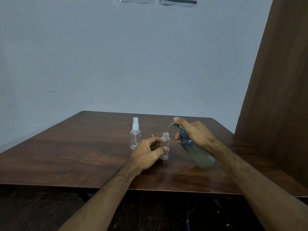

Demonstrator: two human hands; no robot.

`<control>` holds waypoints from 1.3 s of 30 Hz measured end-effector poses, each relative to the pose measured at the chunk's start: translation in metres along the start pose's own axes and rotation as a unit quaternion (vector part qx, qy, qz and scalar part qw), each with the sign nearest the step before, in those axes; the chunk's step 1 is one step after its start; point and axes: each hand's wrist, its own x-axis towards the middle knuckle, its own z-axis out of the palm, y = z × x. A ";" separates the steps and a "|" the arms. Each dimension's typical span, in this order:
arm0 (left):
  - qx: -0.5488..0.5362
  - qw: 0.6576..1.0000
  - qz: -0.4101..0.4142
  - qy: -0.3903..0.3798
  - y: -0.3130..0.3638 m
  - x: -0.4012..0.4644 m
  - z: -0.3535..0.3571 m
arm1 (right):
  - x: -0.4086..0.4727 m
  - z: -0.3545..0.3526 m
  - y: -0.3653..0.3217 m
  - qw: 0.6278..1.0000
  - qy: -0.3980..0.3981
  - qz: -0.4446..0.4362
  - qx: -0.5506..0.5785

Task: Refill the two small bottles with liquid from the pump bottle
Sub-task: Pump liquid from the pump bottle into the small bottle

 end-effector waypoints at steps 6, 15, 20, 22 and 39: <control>0.020 1.000 0.011 -0.005 -0.002 0.001 -0.002 | 0.001 0.005 -0.002 0.999 0.012 -0.001 -0.038; 0.020 1.000 0.008 -0.009 -0.003 0.002 -0.002 | 0.002 0.005 -0.005 0.993 0.019 -0.017 -0.119; 0.005 1.000 0.004 -0.016 -0.004 0.003 -0.002 | 0.005 0.005 -0.005 0.991 0.028 -0.019 -0.126; 0.008 1.000 0.006 -0.018 -0.004 0.002 -0.002 | 0.005 0.005 -0.004 0.990 0.026 -0.023 -0.136; 0.011 0.999 0.021 -0.023 -0.005 0.002 -0.001 | 0.005 0.008 -0.007 0.981 0.020 -0.038 -0.192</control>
